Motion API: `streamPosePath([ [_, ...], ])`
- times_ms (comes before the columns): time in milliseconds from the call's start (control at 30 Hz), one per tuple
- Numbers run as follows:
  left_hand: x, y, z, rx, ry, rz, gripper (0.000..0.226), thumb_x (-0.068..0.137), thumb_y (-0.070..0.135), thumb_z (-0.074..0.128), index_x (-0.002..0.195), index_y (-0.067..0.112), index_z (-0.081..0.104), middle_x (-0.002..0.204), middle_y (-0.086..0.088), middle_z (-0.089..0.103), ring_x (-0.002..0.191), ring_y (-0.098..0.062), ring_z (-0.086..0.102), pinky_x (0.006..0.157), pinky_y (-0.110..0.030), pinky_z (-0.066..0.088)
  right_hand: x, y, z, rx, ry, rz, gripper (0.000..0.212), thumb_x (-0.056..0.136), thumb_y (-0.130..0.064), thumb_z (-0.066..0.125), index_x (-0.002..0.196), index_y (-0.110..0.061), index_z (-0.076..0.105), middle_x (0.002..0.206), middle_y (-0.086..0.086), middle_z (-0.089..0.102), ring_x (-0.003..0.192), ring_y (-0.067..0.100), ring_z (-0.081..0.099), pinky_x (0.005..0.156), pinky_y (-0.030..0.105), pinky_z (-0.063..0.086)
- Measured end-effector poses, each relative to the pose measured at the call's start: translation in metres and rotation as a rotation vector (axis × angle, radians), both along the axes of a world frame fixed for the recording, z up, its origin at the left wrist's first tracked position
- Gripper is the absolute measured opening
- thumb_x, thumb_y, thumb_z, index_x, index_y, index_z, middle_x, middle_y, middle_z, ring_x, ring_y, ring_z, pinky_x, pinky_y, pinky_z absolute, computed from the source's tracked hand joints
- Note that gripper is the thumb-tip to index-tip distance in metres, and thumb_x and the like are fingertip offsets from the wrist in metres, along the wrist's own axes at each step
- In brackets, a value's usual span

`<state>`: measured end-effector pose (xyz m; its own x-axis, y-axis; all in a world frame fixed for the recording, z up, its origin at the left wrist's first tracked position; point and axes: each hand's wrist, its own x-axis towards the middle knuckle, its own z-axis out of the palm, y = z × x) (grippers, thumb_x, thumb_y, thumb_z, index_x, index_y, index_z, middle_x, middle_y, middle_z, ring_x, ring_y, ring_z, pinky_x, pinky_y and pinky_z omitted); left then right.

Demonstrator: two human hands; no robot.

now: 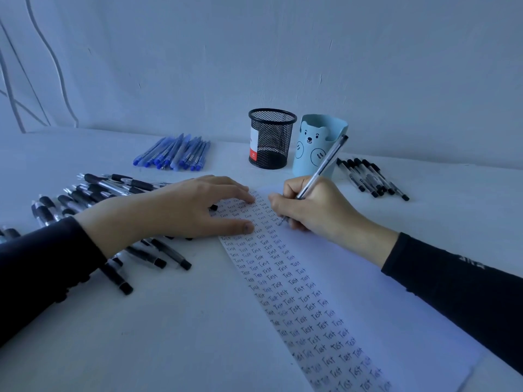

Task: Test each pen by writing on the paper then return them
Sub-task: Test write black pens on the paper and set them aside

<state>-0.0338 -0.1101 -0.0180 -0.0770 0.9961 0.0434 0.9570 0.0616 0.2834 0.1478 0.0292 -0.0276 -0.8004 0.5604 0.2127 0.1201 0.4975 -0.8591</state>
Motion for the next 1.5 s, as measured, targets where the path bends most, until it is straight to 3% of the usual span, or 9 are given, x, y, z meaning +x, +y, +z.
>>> streamPosePath([
  [100,0.0000,-0.0003,0.0000,0.003,-0.002,-0.003,0.065,0.073,0.079,0.047,0.132,0.051,0.047,0.143,0.030,0.038,0.129,0.006,0.037,0.106,-0.020,0.029,0.0004,-0.0012,0.0004,0.043,0.005,-0.009,0.039,0.086,-0.013,0.069,0.055,-0.009,0.046,0.054,0.014,0.050,0.040,0.005,0.047,0.045,0.016,0.036],
  [300,-0.0019,0.0007,-0.0017,0.004,0.005,-0.009,0.067,0.072,0.083,0.045,0.132,0.052,0.046,0.143,0.031,0.037,0.129,0.007,0.037,0.104,-0.020,0.028,-0.0001,-0.0026,-0.0006,0.069,-0.001,0.006,0.041,0.088,-0.013,0.069,0.054,-0.009,0.046,0.044,0.002,0.048,0.036,0.005,0.042,0.041,0.014,0.034],
  [567,-0.0040,0.0010,-0.0038,0.017,-0.007,-0.013,0.069,0.070,0.088,0.042,0.130,0.053,0.046,0.142,0.030,0.039,0.128,0.008,0.037,0.104,-0.019,0.028,0.0002,-0.0023,-0.0003,0.084,0.010,0.001,0.038,0.087,-0.010,0.069,0.056,-0.006,0.047,0.042,-0.002,0.046,0.035,0.003,0.043,0.042,0.014,0.035],
  [733,-0.0013,0.0007,-0.0019,0.016,-0.006,-0.008,0.065,0.073,0.079,0.048,0.132,0.050,0.047,0.143,0.028,0.039,0.129,0.007,0.037,0.104,-0.018,0.027,-0.0002,-0.0042,0.0008,0.080,0.004,0.010,0.038,0.086,-0.008,0.069,0.055,-0.003,0.046,0.046,0.004,0.042,0.036,0.003,0.039,0.043,0.012,0.037],
  [867,-0.0014,0.0004,-0.0017,0.009,-0.003,-0.003,0.065,0.073,0.079,0.048,0.132,0.050,0.047,0.143,0.029,0.038,0.129,0.006,0.036,0.104,-0.019,0.027,-0.0009,-0.0017,-0.0003,0.082,0.016,-0.004,0.039,0.084,-0.009,0.070,0.058,0.005,0.044,0.047,0.004,0.043,0.040,0.006,0.041,0.046,0.017,0.042],
  [967,-0.0019,0.0004,-0.0019,0.014,0.004,-0.007,0.065,0.074,0.079,0.047,0.132,0.051,0.047,0.143,0.030,0.038,0.129,0.006,0.037,0.105,-0.020,0.028,-0.0006,-0.0013,-0.0008,0.090,0.012,0.001,0.037,0.084,-0.009,0.070,0.056,-0.002,0.046,0.043,-0.005,0.042,0.040,0.003,0.043,0.050,0.022,0.049],
  [1233,-0.0022,0.0011,-0.0019,-0.001,0.005,0.000,0.066,0.073,0.081,0.045,0.132,0.052,0.046,0.143,0.031,0.037,0.129,0.006,0.036,0.106,-0.021,0.029,-0.0010,0.0003,-0.0015,0.121,0.028,-0.011,0.040,0.083,-0.009,0.071,0.056,0.004,0.043,0.050,0.010,0.043,0.042,0.008,0.043,0.047,0.016,0.042],
  [1333,-0.0024,0.0015,-0.0019,0.002,0.009,-0.008,0.067,0.073,0.084,0.044,0.132,0.052,0.046,0.143,0.031,0.037,0.129,0.006,0.037,0.106,-0.022,0.029,-0.0016,0.0010,-0.0023,0.116,0.026,-0.011,0.041,0.083,-0.009,0.070,0.055,0.001,0.042,0.048,0.007,0.042,0.041,0.006,0.042,0.050,0.020,0.049],
  [1500,-0.0039,0.0015,-0.0035,0.018,0.005,-0.012,0.071,0.070,0.089,0.041,0.130,0.052,0.047,0.142,0.031,0.038,0.128,0.007,0.038,0.109,-0.024,0.032,-0.0007,0.0009,-0.0011,0.109,0.036,-0.033,0.037,0.082,-0.007,0.070,0.058,0.007,0.045,0.049,0.007,0.044,0.038,0.004,0.041,0.043,0.014,0.036],
])
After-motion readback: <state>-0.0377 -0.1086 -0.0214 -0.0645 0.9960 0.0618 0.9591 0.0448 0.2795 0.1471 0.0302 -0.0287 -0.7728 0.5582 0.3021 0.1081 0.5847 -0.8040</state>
